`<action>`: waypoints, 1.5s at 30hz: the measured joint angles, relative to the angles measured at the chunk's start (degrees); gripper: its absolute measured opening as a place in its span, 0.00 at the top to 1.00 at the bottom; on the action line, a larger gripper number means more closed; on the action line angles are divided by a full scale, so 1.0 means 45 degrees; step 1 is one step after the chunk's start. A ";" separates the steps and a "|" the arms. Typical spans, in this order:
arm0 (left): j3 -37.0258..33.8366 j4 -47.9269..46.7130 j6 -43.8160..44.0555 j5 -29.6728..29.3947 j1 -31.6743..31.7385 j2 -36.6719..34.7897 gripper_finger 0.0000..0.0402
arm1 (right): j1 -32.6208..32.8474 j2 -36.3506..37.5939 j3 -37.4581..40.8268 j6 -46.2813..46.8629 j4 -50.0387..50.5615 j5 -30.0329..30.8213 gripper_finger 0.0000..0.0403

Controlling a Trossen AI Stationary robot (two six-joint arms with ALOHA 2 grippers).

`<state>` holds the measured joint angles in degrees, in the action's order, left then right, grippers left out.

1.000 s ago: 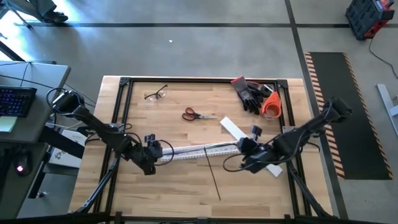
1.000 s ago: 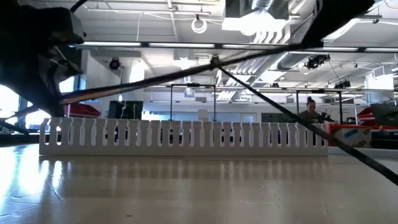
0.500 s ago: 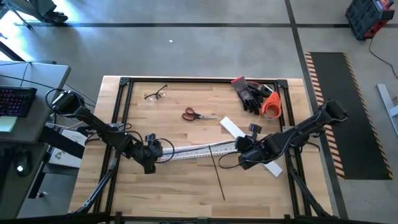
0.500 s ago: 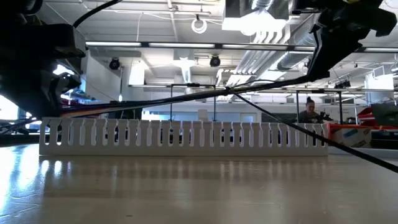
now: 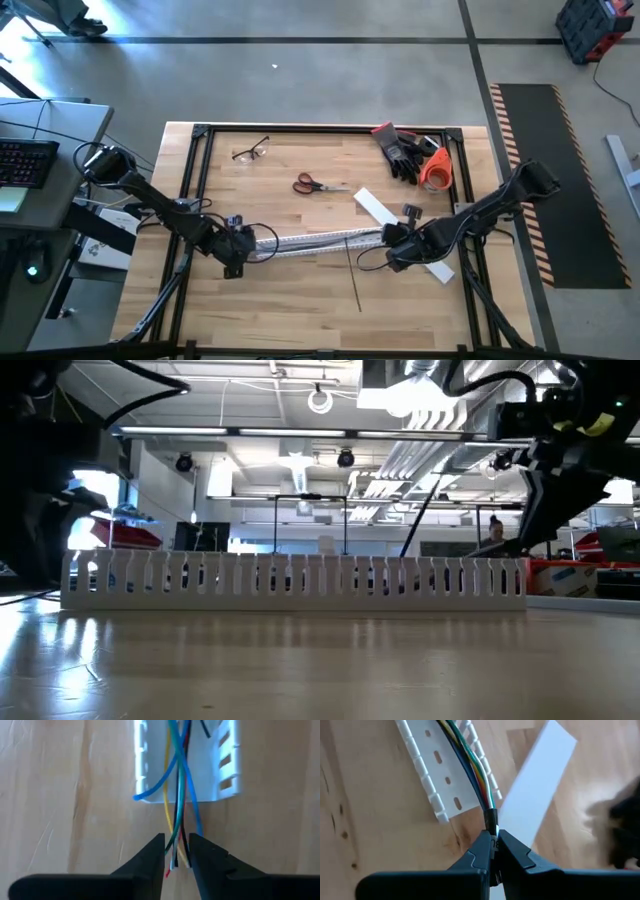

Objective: Ziptie cables
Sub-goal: Put the cable wires into the white cable duct, then close the white cable duct lid

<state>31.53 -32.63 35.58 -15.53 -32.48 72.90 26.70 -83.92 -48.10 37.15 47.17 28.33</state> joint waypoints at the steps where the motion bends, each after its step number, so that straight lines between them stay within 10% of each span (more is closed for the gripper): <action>1: 0.0125 -0.0339 0.0108 -0.0014 -0.0040 0.0000 0.81 | -0.0012 0.0000 0.0131 -0.0003 -0.0167 -0.0046 0.99; 18: 0.3108 -0.2298 -0.0272 -0.2555 -0.1437 -0.0016 0.84 | -0.0019 -0.0005 0.1749 -0.1156 -0.3752 -0.1460 0.94; 27: 0.2853 0.0016 -0.0299 -0.2686 -0.2060 -0.0015 0.84 | -0.0014 -0.0024 0.1340 -0.0250 -0.1591 -0.2297 0.68; 38: 0.1226 0.2609 0.0146 -0.3062 -0.2168 -0.0010 0.84 | 0.1786 0.0009 -0.0171 0.1243 0.1015 0.2394 0.61; 45: 0.0519 0.3504 0.0305 -0.3045 -0.2288 -0.0005 0.84 | 0.1817 0.0005 0.1757 0.3778 -0.0055 0.1249 0.59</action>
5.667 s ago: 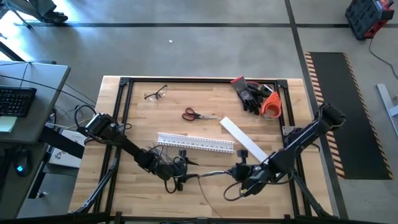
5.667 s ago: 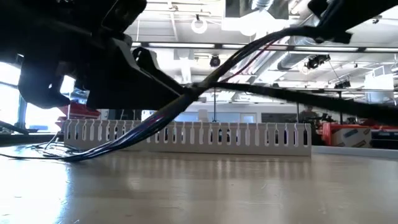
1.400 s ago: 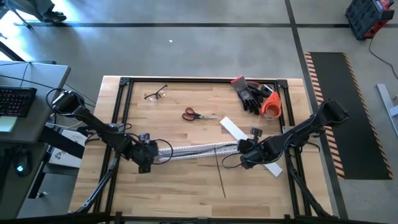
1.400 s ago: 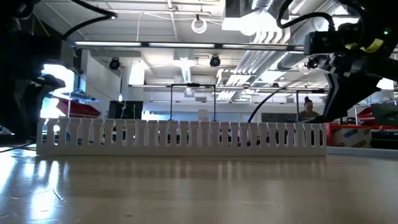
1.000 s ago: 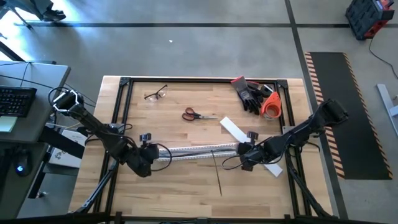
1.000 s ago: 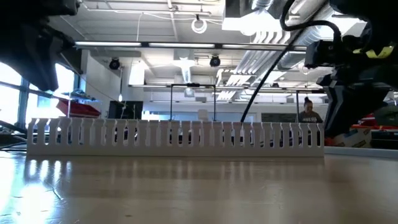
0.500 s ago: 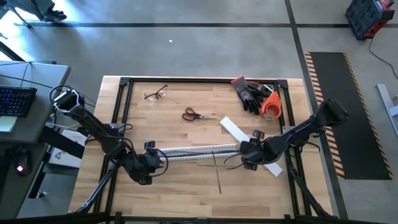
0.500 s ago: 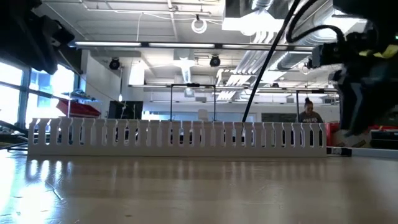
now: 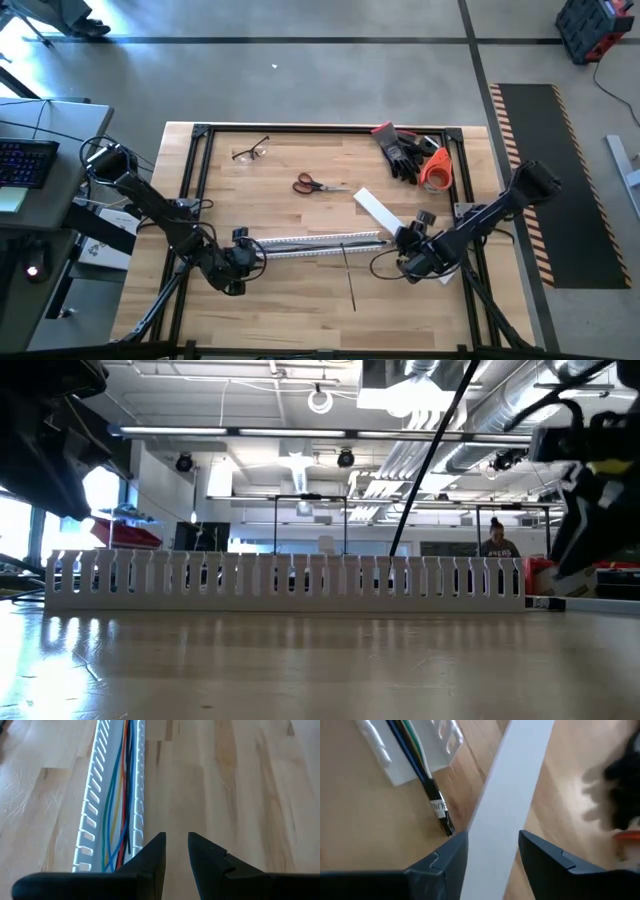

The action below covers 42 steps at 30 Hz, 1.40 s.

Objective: Ziptie cables
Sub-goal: Close the white cable duct lid

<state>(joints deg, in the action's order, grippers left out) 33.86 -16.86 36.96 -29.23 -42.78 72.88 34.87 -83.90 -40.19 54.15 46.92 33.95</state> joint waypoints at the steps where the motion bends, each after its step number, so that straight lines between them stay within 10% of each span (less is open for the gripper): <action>1: -0.0076 0.0130 -0.0004 0.0005 -0.0006 0.0000 0.84 | -0.0005 0.0000 0.0272 0.0098 -0.0446 0.0002 0.58; 14: -0.0116 0.0287 -0.0085 -0.0005 -0.0001 0.0000 0.84 | -0.1689 0.1275 0.3720 -0.0924 -0.6340 0.1907 0.22; 31: -0.0111 0.0670 -0.0119 -0.0092 0.0013 0.0000 0.84 | -0.2458 0.1360 0.6139 -0.0956 -1.0237 0.0850 0.23; 42: -0.0111 0.0830 -0.0142 -0.0410 -0.0006 0.0000 0.84 | -0.2429 0.0962 0.6073 -0.0601 -1.0036 0.0685 0.47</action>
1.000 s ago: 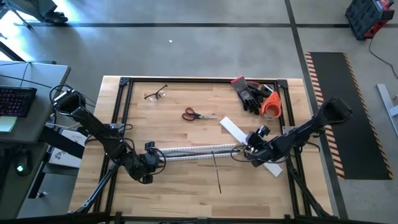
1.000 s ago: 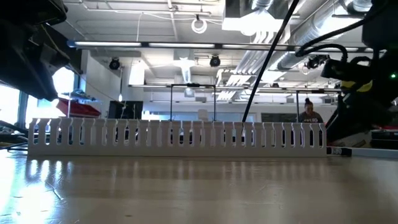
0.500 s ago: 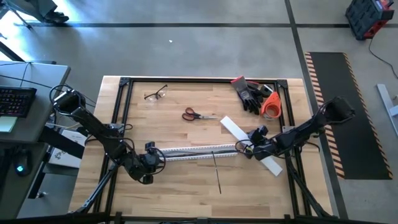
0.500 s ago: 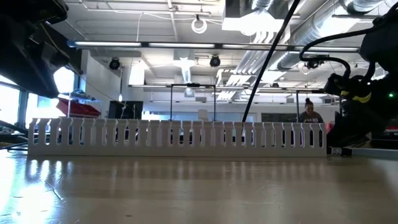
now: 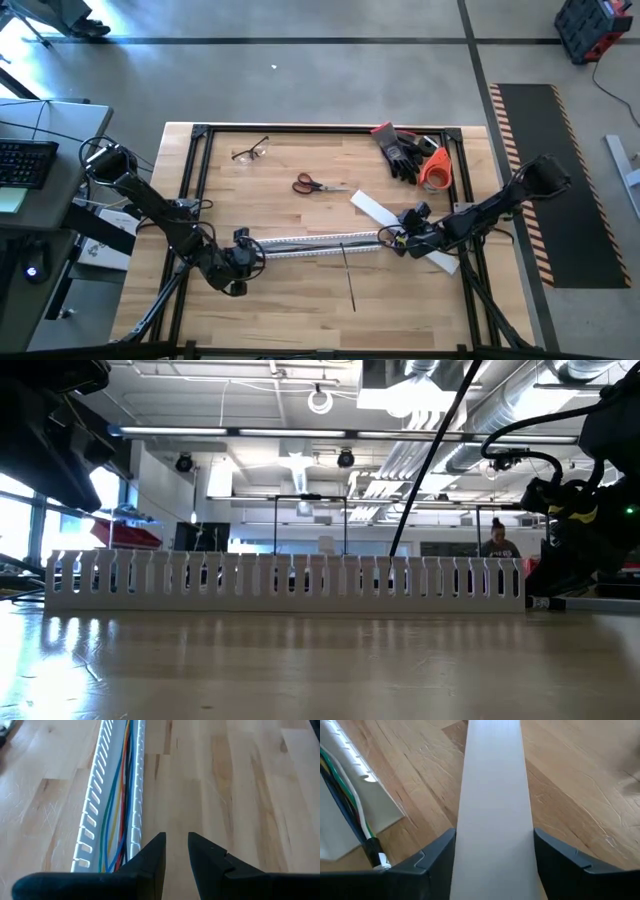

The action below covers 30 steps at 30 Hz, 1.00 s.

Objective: Ziptie cables
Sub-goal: Close the white cable duct lid

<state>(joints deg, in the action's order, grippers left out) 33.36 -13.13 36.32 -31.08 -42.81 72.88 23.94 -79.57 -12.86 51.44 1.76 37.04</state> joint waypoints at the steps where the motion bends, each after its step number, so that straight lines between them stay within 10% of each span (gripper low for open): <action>1: 0.0000 0.0122 -0.0094 -0.0128 0.0000 0.0000 0.84 | 0.0000 0.0000 0.0000 0.0000 -0.0009 0.0000 0.47; 21: 0.0010 0.1561 -0.2156 -0.2359 -0.0545 -0.2464 0.84 | -0.1813 0.2443 0.0228 -0.3319 -0.1519 0.0314 0.47; 30: 0.0010 0.1564 -0.3156 -0.3210 -0.0787 -0.3795 0.87 | -0.2753 0.3226 -0.0584 -0.6561 -0.4618 -0.2092 0.48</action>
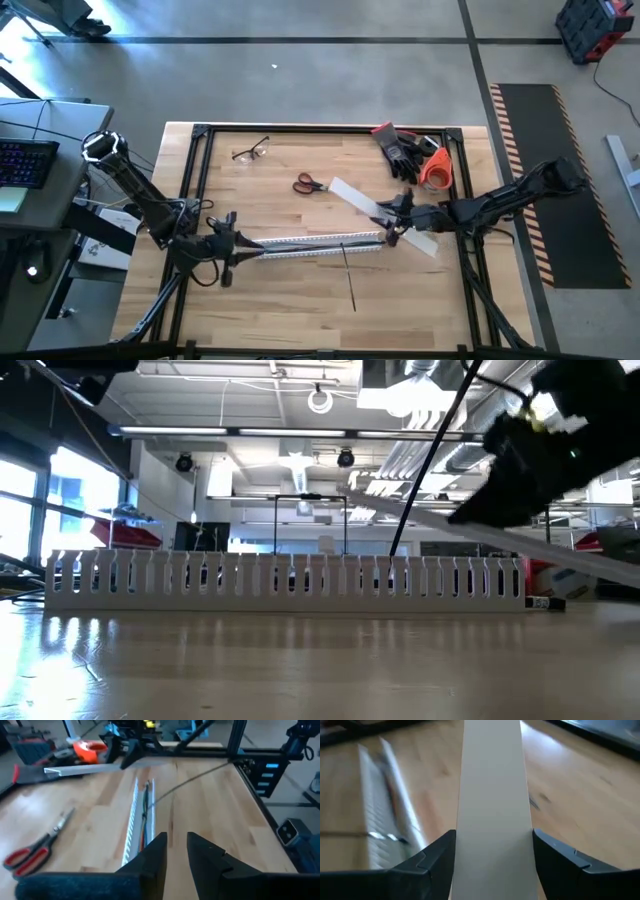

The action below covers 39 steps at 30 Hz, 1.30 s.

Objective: Ziptie cables
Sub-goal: Close the white cable duct lid

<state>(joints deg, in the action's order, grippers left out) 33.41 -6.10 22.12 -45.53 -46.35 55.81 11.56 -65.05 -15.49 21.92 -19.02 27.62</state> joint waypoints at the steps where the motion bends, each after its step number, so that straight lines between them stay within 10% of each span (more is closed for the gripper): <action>1: 0.0000 0.0030 -0.0198 -0.0072 0.0000 -0.0093 0.89 | -0.0026 -0.0094 -0.0367 -0.0242 0.0030 -0.0251 0.48; 11: 0.0508 0.0313 -0.1901 -0.1237 -0.0058 -0.1043 1.00 | 0.0108 -0.3335 -0.5514 -0.1720 0.2404 -0.2169 0.49; 15: 0.1361 -0.0621 -0.2280 -0.1586 -0.0268 -0.1640 1.00 | 0.0257 -0.5373 -0.8202 -0.2236 0.3874 -0.2932 0.82; 23: 0.2297 -0.4132 -0.0184 -0.1610 -0.0535 -0.1948 1.00 | 0.0263 -0.8511 -1.2870 -0.4016 0.6258 -0.3466 0.98; 39: 0.2017 -0.6034 0.4300 -0.1568 -0.1259 0.0507 1.00 | -0.2554 -0.7982 -1.0052 -0.5012 0.5911 -0.5808 0.74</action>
<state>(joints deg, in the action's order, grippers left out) 42.49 -33.25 41.46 -52.58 -52.01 58.09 0.06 -100.97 -60.72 -0.64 7.58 1.48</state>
